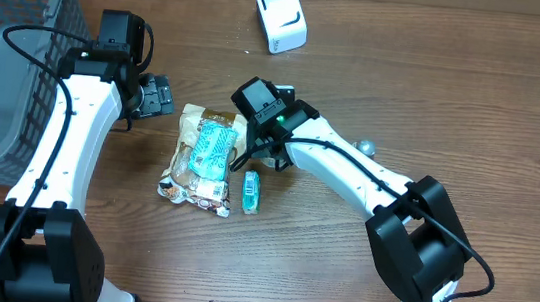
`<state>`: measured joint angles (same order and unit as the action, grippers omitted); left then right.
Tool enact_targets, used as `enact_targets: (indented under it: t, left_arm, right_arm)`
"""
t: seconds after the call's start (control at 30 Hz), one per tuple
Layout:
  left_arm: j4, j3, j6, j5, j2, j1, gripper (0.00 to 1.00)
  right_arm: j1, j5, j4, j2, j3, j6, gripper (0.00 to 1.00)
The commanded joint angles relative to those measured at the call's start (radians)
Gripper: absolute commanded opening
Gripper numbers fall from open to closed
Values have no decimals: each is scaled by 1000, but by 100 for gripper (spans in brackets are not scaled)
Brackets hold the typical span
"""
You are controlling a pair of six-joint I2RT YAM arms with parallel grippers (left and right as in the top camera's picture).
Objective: Scan the item barcode
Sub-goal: 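Close the right gripper around the green canister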
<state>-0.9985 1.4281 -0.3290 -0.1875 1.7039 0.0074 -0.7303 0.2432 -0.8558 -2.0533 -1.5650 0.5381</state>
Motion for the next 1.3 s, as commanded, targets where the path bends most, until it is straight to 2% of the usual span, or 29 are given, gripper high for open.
enact_targets:
  t: [0.0,0.2,0.4,0.47,0.63,0.97,1.17,1.2,1.27]
  left_arm:
    - [4,14,19,-3,-4,-1,99]
    - [4,14,19,-3,-4,-1,100]
    - [4,14,19,-3,-4,-1,100]
    - [4,14,19,-3,-4,-1,100]
    - [4,14,19,-3,-4,-1,99]
    - [4,14,19,-3,-4,-1,100]
    - [4,14,19,-3,-4,-1,100]
    - [4,14,19,-3,-4,-1,100]
    - [4,14,19,-3,-4,-1,99]
  right_arm:
    - [7,11,-3,5,-17,7,48]
    - [8,11,-85,29,-56,4,46]
    - [8,11,-158,79,-72,-8,47]
    - [8,11,-172,79,-72,-43,51]
    - [8,11,-160,78,-71,-94,56]
    - [8,11,-145,51,-71,-148,57]
    - [8,11,-130,42,-57,-152,63]
    - [9,11,-130,42,-57,-151,66]
    - [10,11,-130,42,-57,-151,81]
